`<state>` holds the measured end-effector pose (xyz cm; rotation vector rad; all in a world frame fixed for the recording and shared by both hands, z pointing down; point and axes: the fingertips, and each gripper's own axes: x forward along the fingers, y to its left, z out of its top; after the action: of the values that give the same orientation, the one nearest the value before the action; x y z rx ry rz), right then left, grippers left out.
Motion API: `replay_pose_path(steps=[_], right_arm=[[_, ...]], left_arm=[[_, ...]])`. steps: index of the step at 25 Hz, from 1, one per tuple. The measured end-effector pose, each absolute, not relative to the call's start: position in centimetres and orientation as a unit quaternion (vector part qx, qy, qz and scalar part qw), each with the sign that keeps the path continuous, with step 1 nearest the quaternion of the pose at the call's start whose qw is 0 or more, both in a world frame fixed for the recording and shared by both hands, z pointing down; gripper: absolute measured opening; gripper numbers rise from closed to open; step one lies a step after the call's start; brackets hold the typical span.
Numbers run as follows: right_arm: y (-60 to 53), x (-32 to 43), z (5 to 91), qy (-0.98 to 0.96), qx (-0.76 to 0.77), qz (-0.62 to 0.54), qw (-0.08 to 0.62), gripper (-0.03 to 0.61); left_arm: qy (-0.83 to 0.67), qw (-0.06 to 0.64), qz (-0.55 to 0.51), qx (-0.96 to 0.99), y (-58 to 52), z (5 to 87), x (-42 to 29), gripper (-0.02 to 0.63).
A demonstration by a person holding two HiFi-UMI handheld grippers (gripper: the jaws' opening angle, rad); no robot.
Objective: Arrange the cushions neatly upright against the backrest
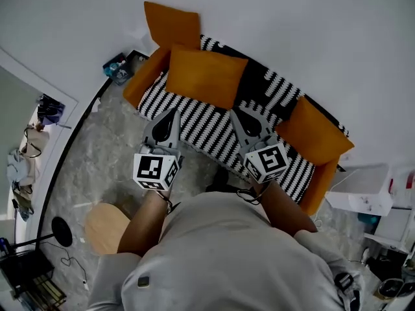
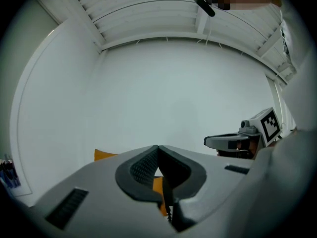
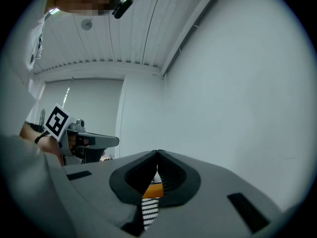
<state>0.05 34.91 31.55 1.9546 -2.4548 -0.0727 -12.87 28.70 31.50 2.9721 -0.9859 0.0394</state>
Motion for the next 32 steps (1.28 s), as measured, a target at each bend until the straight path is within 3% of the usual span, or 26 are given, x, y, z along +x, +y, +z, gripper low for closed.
replay_pose_path(steps=[9, 32], right_arm=[[31.4, 7.8, 31.8, -0.779, 0.627, -0.021, 0.001, 0.026], [28.1, 17.8, 33.4, -0.738, 0.675, 0.001, 0.013, 0.026]], left_arm=[[-0.308, 0.007, 0.023, 0.951, 24.7, 32.4, -5.3, 0.009], [-0.204, 0.013, 0.046, 0.978, 18.8, 33.9, 8.8, 0.008]])
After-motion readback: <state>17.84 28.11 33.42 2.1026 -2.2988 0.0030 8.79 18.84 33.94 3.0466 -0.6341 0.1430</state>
